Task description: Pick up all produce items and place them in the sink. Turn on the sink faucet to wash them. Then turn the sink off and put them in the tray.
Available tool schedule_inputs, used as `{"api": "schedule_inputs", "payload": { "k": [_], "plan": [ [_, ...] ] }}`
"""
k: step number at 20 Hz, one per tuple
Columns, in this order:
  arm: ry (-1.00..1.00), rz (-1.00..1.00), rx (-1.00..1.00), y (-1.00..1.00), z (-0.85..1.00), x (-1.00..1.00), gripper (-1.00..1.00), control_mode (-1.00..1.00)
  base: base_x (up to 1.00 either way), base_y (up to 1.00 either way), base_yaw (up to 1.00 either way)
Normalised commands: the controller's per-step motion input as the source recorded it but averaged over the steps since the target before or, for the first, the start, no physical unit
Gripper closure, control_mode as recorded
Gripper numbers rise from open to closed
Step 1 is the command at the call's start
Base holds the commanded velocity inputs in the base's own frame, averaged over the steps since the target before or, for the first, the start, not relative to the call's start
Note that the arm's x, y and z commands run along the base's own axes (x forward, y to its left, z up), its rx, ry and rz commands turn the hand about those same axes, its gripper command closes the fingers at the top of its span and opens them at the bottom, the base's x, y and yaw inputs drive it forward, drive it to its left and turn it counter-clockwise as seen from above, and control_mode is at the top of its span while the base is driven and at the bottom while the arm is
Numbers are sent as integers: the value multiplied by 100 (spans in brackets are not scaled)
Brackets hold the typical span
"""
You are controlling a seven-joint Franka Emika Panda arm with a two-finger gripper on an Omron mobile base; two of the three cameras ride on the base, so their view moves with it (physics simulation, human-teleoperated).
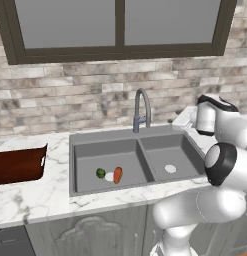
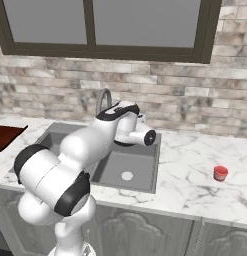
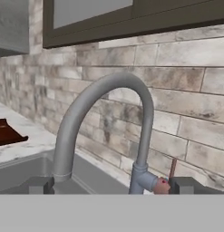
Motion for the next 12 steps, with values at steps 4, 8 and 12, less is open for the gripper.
{"api": "schedule_inputs", "payload": {
  "k": [4,8,12],
  "plan": [
    [0,0,4,-23,-3,20,-100,-100,0,0,0],
    [0,0,0,-7,-7,32,-100,-100,0,0,0],
    [0,0,0,-9,-10,34,-100,-100,0,0,0]
  ]
}}
